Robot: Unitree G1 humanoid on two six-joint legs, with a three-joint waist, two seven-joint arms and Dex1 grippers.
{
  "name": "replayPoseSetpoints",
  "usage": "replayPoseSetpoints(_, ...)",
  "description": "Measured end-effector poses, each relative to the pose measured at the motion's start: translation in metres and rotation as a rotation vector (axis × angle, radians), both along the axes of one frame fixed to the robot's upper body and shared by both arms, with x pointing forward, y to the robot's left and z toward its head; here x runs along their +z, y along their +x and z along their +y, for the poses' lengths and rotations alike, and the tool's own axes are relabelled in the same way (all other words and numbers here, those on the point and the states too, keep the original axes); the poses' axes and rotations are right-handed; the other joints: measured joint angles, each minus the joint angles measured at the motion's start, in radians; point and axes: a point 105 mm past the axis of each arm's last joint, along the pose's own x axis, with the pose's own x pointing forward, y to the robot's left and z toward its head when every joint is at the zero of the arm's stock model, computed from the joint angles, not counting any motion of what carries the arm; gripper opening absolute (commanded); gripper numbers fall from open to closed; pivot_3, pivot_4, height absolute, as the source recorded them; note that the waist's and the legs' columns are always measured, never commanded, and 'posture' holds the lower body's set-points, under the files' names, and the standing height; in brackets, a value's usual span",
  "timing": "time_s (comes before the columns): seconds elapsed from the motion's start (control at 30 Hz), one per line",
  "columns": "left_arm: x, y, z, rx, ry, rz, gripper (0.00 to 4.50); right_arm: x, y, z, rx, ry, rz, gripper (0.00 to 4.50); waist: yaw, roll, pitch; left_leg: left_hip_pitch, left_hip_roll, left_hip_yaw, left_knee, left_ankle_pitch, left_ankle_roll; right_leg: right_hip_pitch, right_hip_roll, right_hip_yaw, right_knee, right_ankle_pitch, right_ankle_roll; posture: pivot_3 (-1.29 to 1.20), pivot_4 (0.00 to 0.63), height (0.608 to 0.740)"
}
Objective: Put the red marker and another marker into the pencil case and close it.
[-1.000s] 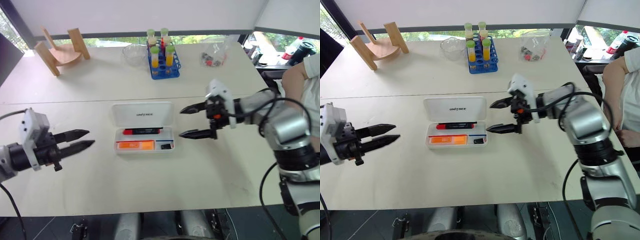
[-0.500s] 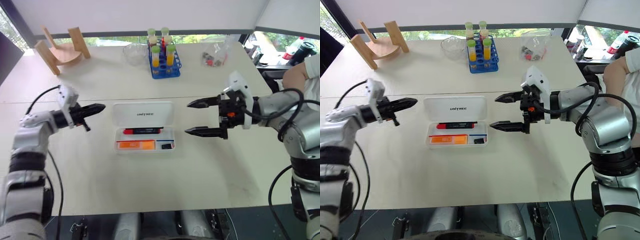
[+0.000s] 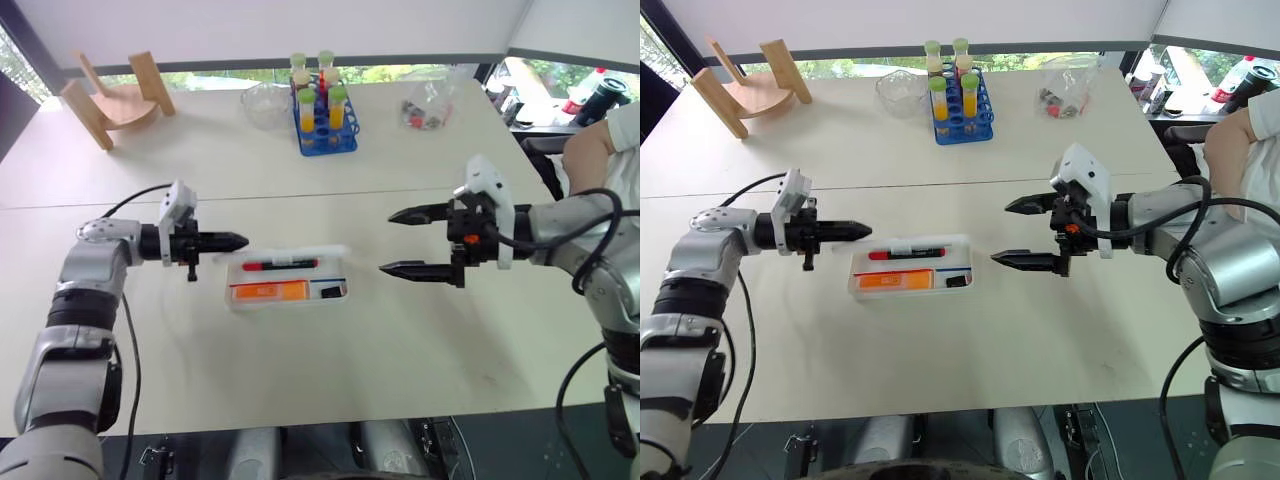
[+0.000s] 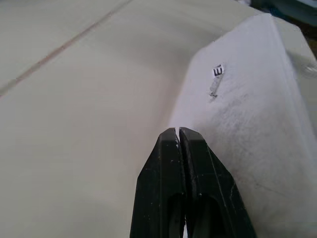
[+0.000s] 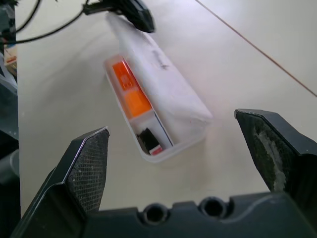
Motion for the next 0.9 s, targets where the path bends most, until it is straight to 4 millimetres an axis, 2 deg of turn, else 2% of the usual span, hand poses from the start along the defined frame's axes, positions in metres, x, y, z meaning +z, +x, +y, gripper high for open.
replayPoseSetpoints(0.13, -0.026, -0.024, -0.015, -0.095, 0.067, 0.055, 0.05, -0.018, -0.003, -0.007, -0.018, -0.054, 0.034, 4.5, 0.004, 0.0, 0.0, 0.0, 0.0, 0.0, 0.001, 0.0, 0.0, 0.001, 0.0, 0.0, 0.0, 0.0, 0.001, 0.0, 0.15, 0.74)
replayPoseSetpoints(0.2, -0.031, -0.026, -0.025, -0.116, 0.089, 0.015, 0.05, -0.019, -0.004, -0.007, -0.022, -0.055, 0.036, 4.5, 0.005, 0.001, -0.001, 0.002, 0.0, 0.0, 0.002, 0.0, 0.0, 0.004, 0.0, 0.0, 0.0, 0.0, 0.001, 0.0, 0.15, 0.74)
replayPoseSetpoints(0.27, -0.034, -0.026, -0.026, -0.11, 0.124, -0.022, 0.05, -0.019, -0.004, -0.006, -0.022, -0.056, 0.029, 4.5, 0.006, 0.002, -0.001, 0.009, 0.0, 0.0, 0.001, 0.0, 0.0, 0.01, 0.0, 0.0, 0.0, 0.0, 0.001, 0.0, 0.15, 0.74)
replayPoseSetpoints(0.3, -0.037, -0.026, -0.025, -0.103, 0.137, -0.036, 0.05, -0.018, -0.004, -0.005, -0.017, -0.056, 0.024, 4.5, 0.006, 0.002, -0.002, 0.018, 0.0, 0.0, -0.001, 0.0, 0.0, 0.018, 0.0, 0.0, -0.002, 0.0, 0.0, 0.0, 0.15, 0.74)
replayPoseSetpoints(0.37, -0.037, -0.027, -0.021, -0.083, 0.138, -0.041, 0.05, -0.017, -0.004, -0.003, -0.009, -0.056, 0.014, 4.5, 0.004, 0.002, -0.002, 0.019, 0.0, 0.0, -0.001, 0.0, 0.0, 0.02, 0.0, 0.0, -0.002, 0.0, 0.0, 0.0, 0.15, 0.74)
replayPoseSetpoints(0.53, -0.028, -0.039, 0.0, 0.052, 0.081, 0.056, 0.05, -0.018, -0.002, 0.001, 0.008, -0.049, 0.012, 4.5, -0.011, 0.002, -0.002, 0.017, 0.003, 0.0, -0.002, 0.0, 0.0, 0.016, 0.002, 0.001, 0.0, 0.0, 0.0, 0.0, 0.15, 0.74)
replayPoseSetpoints(0.63, -0.005, -0.052, 0.011, 0.12, 0.054, 0.057, 0.05, -0.02, 0.0, 0.001, 0.011, -0.048, 0.017, 4.5, -0.004, 0.001, -0.001, 0.013, 0.003, -0.001, -0.002, 0.0, 0.0, 0.012, 0.002, 0.001, -0.001, 0.0, 0.0, 0.0, 0.15, 0.74)
replayPoseSetpoints(0.73, 0.019, -0.072, 0.022, 0.175, 0.047, 0.038, 0.05, -0.021, 0.001, 0.001, 0.018, -0.044, 0.024, 4.5, -0.001, 0.001, -0.001, 0.012, 0.002, -0.002, -0.003, 0.0, 0.0, 0.012, -0.001, 0.001, -0.002, 0.0, 0.0, 0.0, 0.15, 0.74)
replayPoseSetpoints(0.9, 0.031, -0.104, 0.035, 0.279, 0.043, 0.053, 0.05, -0.027, 0.002, -0.003, 0.019, -0.043, 0.047, 4.5, 0.0, 0.001, 0.0, 0.013, 0.002, -0.001, -0.002, 0.0, 0.0, 0.013, -0.002, 0.001, -0.003, 0.0, 0.001, 0.0, 0.15, 0.74)
